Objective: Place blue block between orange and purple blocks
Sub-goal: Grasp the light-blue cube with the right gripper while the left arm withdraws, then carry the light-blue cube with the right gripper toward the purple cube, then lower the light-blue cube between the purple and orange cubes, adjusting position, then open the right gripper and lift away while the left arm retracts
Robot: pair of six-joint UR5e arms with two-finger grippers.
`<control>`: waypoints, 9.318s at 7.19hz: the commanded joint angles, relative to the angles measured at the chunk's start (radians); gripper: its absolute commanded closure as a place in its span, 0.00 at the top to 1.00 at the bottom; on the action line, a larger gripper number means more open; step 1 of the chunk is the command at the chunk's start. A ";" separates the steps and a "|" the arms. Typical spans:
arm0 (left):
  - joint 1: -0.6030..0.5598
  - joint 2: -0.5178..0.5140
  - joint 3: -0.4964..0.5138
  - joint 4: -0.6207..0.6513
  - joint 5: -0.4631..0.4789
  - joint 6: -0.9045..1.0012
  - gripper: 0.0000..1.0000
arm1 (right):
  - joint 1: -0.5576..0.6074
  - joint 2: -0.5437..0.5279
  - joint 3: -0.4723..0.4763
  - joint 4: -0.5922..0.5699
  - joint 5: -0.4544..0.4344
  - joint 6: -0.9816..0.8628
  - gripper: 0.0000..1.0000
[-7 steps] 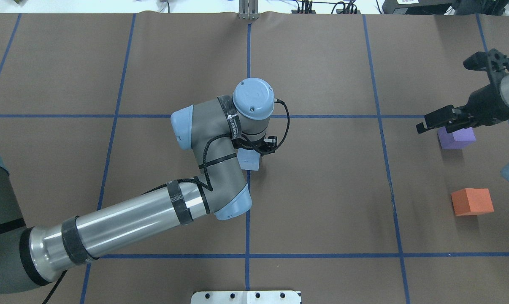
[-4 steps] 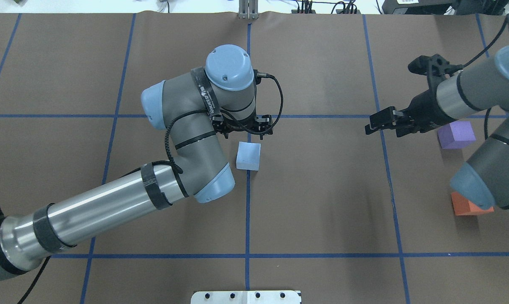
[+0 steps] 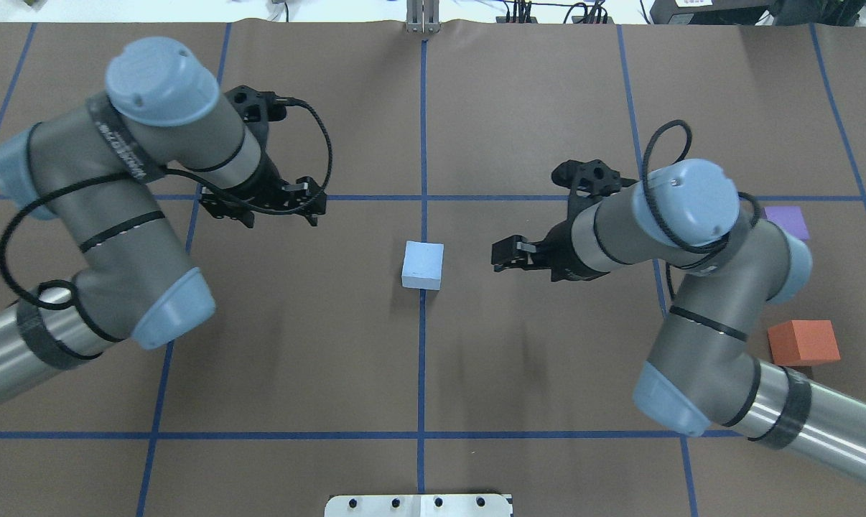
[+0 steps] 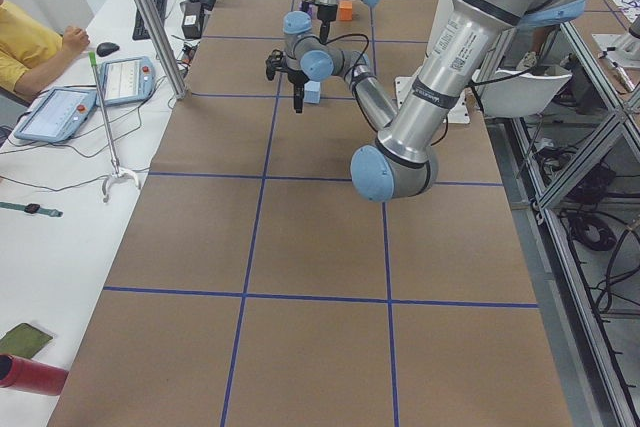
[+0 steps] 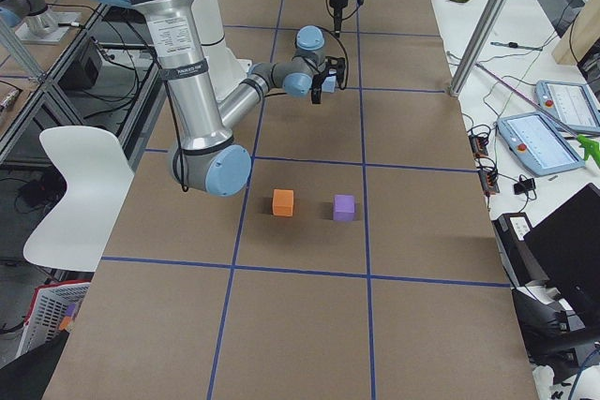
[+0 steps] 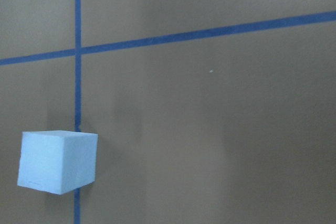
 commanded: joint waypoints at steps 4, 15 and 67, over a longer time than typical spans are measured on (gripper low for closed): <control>-0.046 0.113 -0.094 0.001 -0.030 0.035 1.00 | -0.079 0.264 -0.230 -0.081 -0.145 0.060 1.00; -0.043 0.113 -0.094 0.001 -0.030 0.029 1.00 | -0.107 0.379 -0.434 -0.076 -0.216 -0.006 0.23; -0.770 0.537 0.124 -0.002 -0.286 1.251 1.00 | 1.009 -0.483 0.000 -0.293 0.445 -1.339 1.00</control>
